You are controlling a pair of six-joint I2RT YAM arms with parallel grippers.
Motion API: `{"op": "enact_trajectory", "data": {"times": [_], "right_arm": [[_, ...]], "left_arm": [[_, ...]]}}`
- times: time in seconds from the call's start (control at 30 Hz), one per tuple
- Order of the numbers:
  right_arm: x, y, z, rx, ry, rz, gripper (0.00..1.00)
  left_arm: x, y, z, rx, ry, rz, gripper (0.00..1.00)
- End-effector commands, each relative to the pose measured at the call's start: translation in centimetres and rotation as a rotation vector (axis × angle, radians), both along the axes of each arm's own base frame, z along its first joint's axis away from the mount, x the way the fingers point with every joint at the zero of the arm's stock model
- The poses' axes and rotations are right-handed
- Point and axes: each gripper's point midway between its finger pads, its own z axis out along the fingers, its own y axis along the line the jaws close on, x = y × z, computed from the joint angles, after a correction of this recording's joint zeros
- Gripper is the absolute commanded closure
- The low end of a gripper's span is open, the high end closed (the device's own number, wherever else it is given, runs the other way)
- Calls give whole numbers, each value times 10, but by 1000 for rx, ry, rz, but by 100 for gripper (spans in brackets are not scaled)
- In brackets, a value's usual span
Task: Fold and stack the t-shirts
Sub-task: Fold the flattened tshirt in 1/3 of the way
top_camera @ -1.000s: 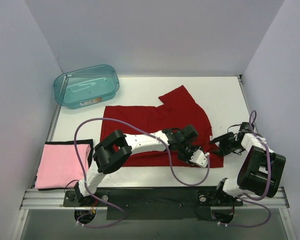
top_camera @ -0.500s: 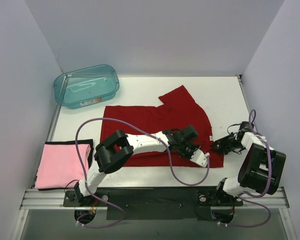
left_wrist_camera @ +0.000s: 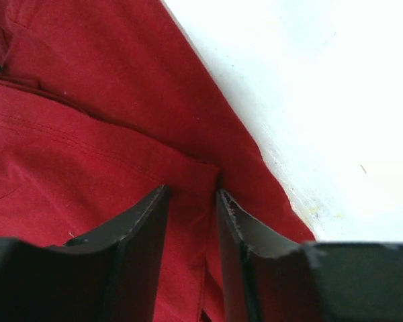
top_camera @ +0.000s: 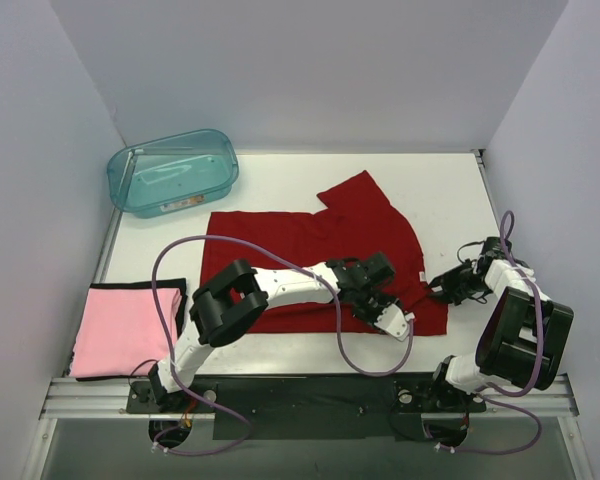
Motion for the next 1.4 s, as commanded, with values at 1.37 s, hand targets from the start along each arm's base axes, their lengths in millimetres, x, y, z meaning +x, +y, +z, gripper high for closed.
{"op": "enact_trajectory", "data": {"times": [1.37], "right_arm": [[-28, 78, 31, -191, 66, 615, 100]], "left_arm": [[146, 37, 37, -161, 815, 1117, 100]]}}
